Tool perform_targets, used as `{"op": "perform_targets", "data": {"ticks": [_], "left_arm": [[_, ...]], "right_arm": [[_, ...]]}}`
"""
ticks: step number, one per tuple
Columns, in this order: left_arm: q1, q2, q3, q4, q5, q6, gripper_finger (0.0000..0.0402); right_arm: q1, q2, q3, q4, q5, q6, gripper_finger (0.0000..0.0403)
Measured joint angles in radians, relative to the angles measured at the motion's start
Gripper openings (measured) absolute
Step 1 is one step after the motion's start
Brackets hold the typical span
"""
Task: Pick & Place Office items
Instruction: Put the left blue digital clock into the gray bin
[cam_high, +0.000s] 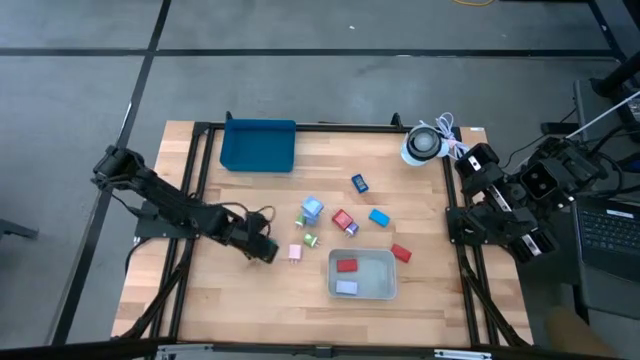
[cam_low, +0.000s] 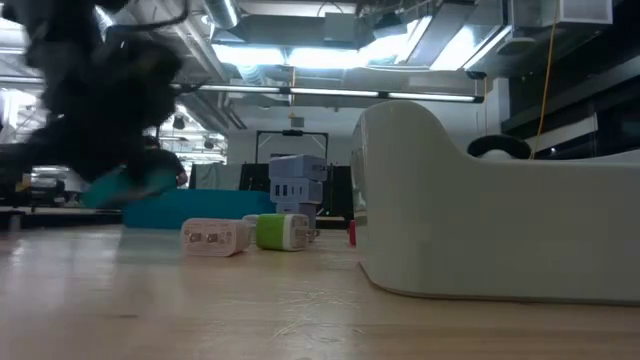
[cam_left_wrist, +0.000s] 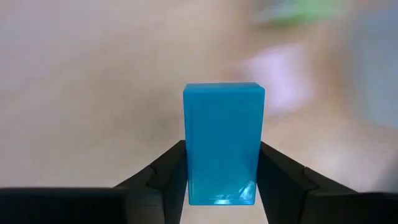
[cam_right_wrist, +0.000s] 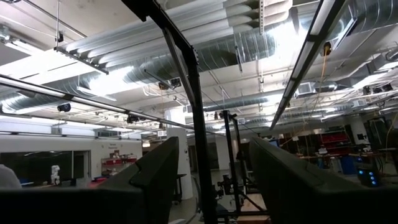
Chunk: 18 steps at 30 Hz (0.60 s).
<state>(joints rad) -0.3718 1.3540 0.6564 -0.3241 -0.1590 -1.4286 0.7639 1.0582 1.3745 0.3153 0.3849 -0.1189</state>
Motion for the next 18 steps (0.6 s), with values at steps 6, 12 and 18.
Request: {"op": "perform_targets", "data": {"ticks": [6, 12, 18], "left_arm": [[0.135, 0.033, 0.107, 0.301, 0.209, 0.359, 0.0157], [0.248, 0.130, 0.337, 0.311, 0.355, 0.711, 0.0157], [0.285, 0.276, 0.633, 0.097, 0.373, 1.031, 0.0155]], "right_arm": [[0.000, 0.000, 0.000, 0.004, 0.000, -0.016, 0.0204], [0.000, 0.000, 0.000, 0.007, -0.004, -0.023, 0.0204], [0.000, 0.000, 0.000, 0.011, -0.008, -0.023, 0.0204]]}}
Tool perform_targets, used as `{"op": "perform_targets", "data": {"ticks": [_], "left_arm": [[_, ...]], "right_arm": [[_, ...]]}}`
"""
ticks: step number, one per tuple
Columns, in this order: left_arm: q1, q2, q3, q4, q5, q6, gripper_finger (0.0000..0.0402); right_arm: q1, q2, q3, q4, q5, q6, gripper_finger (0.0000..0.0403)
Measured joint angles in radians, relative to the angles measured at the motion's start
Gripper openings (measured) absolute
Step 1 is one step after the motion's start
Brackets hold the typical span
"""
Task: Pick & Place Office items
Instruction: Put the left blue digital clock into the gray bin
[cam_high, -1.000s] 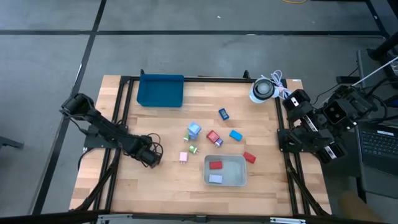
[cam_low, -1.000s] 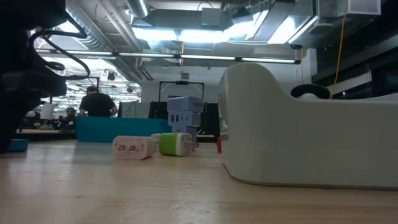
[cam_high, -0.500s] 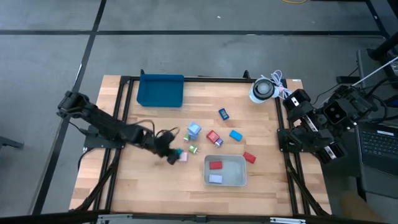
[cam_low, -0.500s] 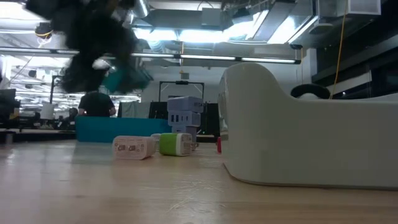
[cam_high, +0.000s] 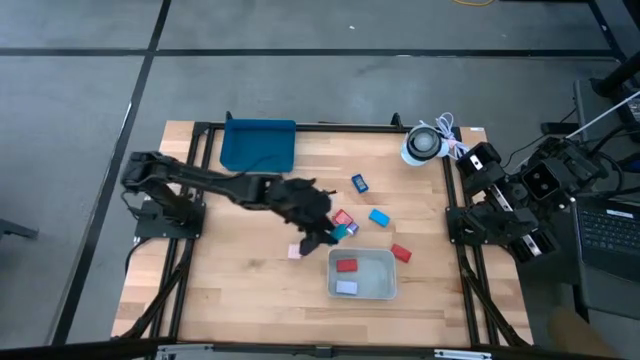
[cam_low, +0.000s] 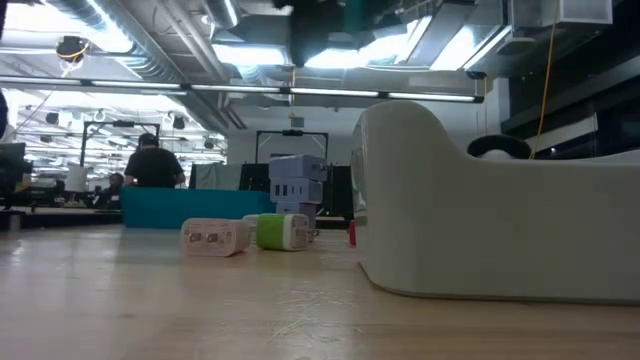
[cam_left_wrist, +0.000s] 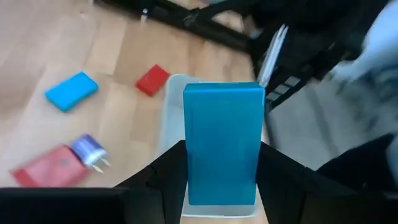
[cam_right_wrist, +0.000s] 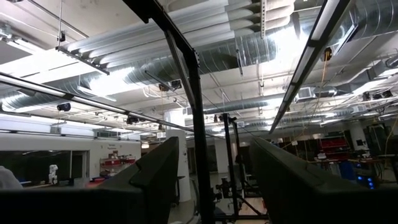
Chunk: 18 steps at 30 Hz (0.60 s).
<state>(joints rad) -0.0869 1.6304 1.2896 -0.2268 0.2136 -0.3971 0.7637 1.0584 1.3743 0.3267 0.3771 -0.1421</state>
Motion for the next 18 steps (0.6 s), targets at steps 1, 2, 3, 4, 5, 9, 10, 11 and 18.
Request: {"op": "perform_targets", "data": {"ticks": [1, 2, 3, 4, 5, 9, 10, 11, 18], "left_arm": [[0.001, 0.034, 0.049, -0.057, -0.003, 0.040, 0.0155], [0.002, 0.066, 0.094, -0.115, -0.003, 0.070, 0.0155], [0.001, 0.094, 0.133, -0.154, -0.002, 0.094, 0.0156], [0.001, 0.126, 0.176, -0.188, -0.001, 0.114, 0.0158], [0.001, 0.153, 0.212, -0.211, -0.001, 0.130, 0.0160], [-0.010, 0.259, 0.316, -0.273, 0.049, 0.172, 0.0160], [-0.011, 0.285, 0.334, -0.285, 0.060, 0.172, 0.0159], [-0.012, 0.308, 0.354, -0.291, 0.072, 0.174, 0.0158], [-0.046, 0.388, 0.387, -0.274, 0.122, 0.180, 0.0165]], "right_arm": [[0.000, 0.000, 0.000, 0.000, 0.000, 0.000, 0.0204], [0.000, 0.000, 0.000, 0.000, 0.000, 0.000, 0.0204], [0.000, 0.000, 0.000, 0.003, 0.000, 0.000, 0.0204], [0.000, 0.000, 0.000, 0.003, 0.000, 0.000, 0.0204], [0.000, 0.000, 0.000, 0.003, 0.000, 0.000, 0.0204], [0.000, 0.000, 0.000, 0.002, 0.000, -0.001, 0.0204], [0.000, 0.000, 0.000, 0.003, 0.000, -0.001, 0.0204], [0.000, 0.000, 0.000, 0.003, 0.000, -0.001, 0.0204], [0.000, 0.000, 0.000, -0.012, 0.005, 0.002, 0.0204]]}}
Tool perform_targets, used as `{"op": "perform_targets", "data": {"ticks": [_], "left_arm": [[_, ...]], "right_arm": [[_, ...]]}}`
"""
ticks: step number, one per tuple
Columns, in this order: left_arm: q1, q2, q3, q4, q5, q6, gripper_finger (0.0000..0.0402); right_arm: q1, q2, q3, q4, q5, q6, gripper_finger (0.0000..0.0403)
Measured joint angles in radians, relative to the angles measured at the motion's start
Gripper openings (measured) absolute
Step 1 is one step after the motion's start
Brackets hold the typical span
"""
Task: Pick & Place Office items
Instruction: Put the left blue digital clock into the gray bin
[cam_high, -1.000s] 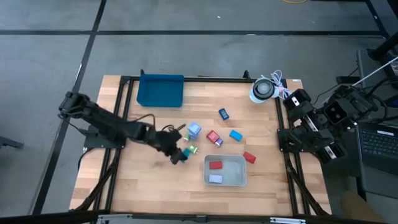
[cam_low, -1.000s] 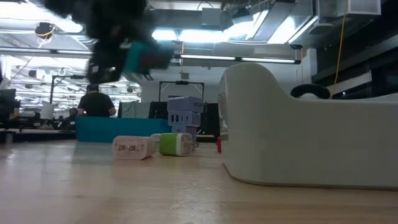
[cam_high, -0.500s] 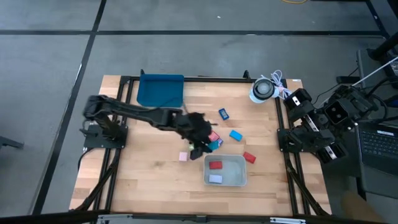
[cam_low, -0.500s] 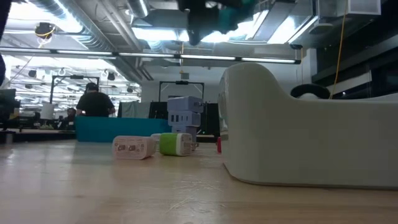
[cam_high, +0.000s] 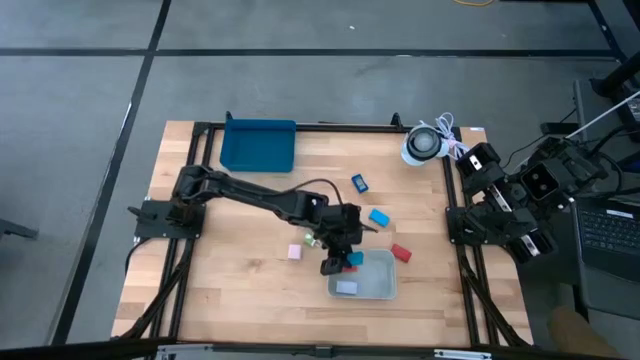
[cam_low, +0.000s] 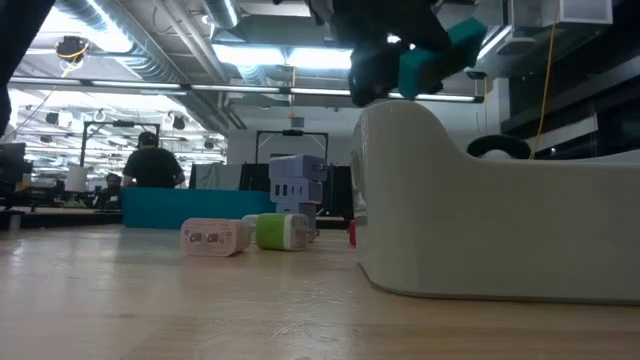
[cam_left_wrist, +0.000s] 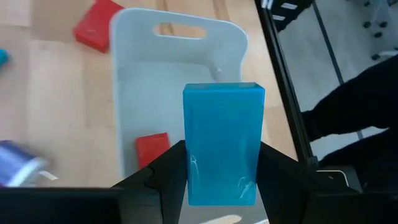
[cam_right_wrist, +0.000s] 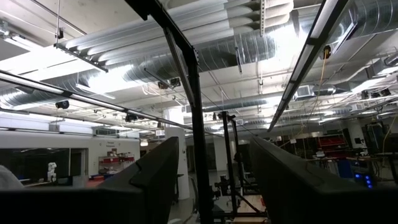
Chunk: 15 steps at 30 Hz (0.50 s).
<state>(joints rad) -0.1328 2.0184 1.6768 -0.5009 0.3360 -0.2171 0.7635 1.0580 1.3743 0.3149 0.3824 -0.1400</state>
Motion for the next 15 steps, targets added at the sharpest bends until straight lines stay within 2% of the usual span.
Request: {"op": "perform_targets", "data": {"ticks": [15], "left_arm": [[-0.007, 0.013, 0.001, -0.001, 0.025, -0.013, 0.0166]], "right_arm": [[0.000, 0.000, 0.000, -0.001, 0.003, 0.005, 0.0204]]}}
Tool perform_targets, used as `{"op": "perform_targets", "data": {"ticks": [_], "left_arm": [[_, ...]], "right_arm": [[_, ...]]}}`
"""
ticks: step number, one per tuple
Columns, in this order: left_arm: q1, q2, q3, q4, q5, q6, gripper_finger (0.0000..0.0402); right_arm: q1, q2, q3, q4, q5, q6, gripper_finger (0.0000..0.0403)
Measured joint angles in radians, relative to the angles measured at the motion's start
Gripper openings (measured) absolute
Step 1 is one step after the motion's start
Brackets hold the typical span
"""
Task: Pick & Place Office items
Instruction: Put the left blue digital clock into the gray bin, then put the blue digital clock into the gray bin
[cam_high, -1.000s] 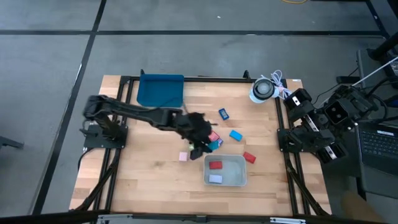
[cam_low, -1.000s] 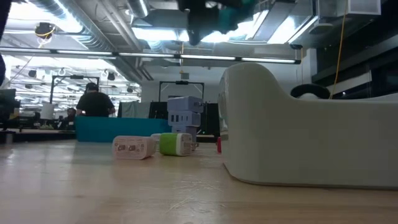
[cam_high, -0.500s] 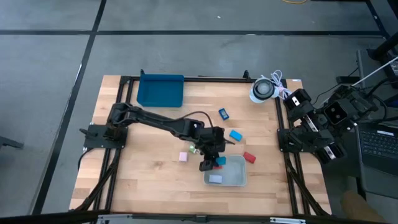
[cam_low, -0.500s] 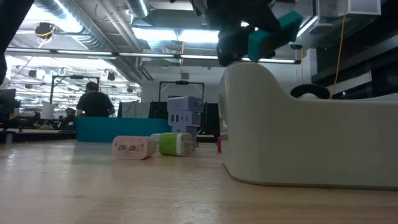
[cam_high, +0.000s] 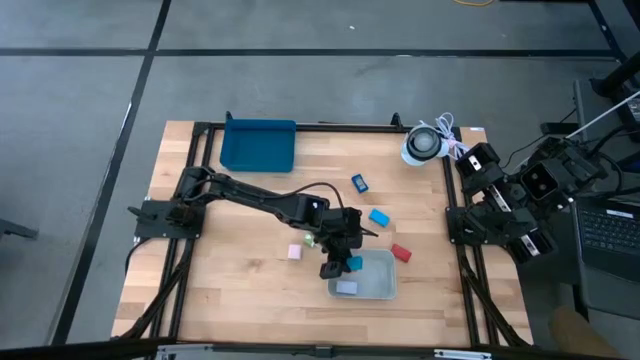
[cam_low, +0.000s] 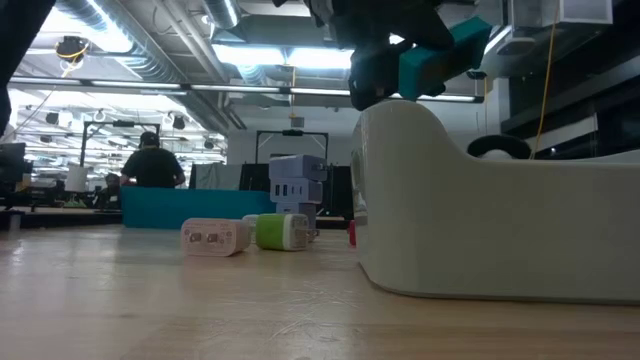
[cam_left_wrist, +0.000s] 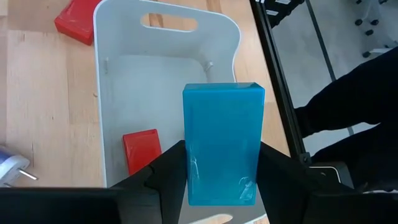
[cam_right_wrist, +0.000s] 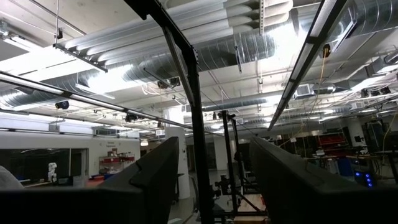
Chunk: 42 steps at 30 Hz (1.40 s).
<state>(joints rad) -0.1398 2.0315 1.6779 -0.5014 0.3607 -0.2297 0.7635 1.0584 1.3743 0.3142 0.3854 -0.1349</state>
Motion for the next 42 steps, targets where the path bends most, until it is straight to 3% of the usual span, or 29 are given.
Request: {"op": "perform_targets", "data": {"ticks": [14, 30, 37, 42], "left_arm": [[0.000, -0.001, 0.000, 0.008, 0.000, 0.008, 0.0169], [0.001, -0.002, 0.000, 0.011, -0.050, 0.009, 0.0199], [0.019, -0.011, 0.000, -0.019, -0.183, 0.004, 0.0198], [0.047, -0.069, -0.008, -0.274, -0.350, -0.044, 0.0200]], "right_arm": [[0.000, 0.000, 0.000, 0.000, 0.000, 0.004, 0.0204], [0.000, 0.000, 0.000, 0.000, 0.000, 0.003, 0.0204], [0.000, 0.000, 0.000, 0.000, 0.000, 0.015, 0.0204], [0.000, 0.000, 0.000, 0.000, 0.023, 0.016, 0.0204]]}}
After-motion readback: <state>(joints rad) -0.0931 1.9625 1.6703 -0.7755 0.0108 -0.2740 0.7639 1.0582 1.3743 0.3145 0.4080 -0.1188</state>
